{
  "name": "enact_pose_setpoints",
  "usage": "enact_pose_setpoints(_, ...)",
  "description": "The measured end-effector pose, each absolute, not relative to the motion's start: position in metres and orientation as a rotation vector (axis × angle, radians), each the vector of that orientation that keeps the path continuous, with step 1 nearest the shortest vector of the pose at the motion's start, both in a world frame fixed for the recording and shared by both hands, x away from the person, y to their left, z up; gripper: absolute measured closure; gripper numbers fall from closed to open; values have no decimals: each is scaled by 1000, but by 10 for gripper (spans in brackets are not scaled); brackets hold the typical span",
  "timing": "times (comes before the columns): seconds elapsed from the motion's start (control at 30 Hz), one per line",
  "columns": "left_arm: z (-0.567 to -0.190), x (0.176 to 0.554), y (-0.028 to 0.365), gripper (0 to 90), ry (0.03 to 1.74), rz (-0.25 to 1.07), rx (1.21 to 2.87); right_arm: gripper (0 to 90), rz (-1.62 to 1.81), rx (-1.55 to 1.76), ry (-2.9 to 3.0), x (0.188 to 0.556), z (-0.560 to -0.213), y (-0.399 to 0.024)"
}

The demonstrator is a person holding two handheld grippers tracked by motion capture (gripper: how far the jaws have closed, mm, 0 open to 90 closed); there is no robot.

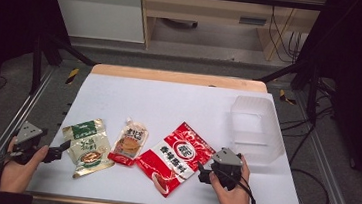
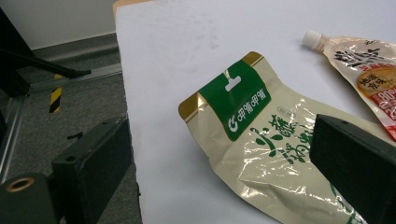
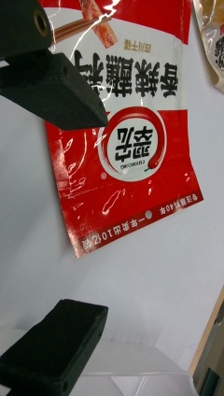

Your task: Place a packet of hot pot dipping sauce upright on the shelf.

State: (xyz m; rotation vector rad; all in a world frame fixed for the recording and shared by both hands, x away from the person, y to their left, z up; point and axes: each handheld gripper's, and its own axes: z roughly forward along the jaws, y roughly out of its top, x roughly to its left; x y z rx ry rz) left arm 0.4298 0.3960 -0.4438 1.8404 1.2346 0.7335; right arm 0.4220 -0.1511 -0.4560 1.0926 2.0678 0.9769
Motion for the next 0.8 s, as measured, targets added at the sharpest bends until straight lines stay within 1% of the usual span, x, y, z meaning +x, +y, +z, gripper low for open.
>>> enact_pose_setpoints(0.13,-445,436,397,55,1219,731,1856,98,993,1119,2062,422,-456,-153)
enact_pose_setpoints(0.27,-446,440,397,72,1202,725,1865,132,1015,1119,2068,419,-454,-154)
enact_pose_setpoints(0.37,-449,447,397,75,1189,725,1881,130,1023,1114,2060,418,-452,-154)
enact_pose_setpoints(0.47,-452,453,399,122,1187,724,1886,116,1017,1124,2064,420,-453,-154)
enact_pose_setpoints(0.6,-458,457,398,151,1178,694,1938,103,1015,1125,2070,420,-454,-153)
enact_pose_setpoints(0.63,-460,459,396,179,1170,685,1948,97,1023,1123,2077,421,-454,-153)
enact_pose_setpoints(0.73,-461,461,396,182,1175,667,1957,97,1024,1120,2082,421,-454,-152)
enact_pose_setpoints(0.8,-463,463,396,211,1181,648,1963,97,1009,1100,2107,421,-456,-150)
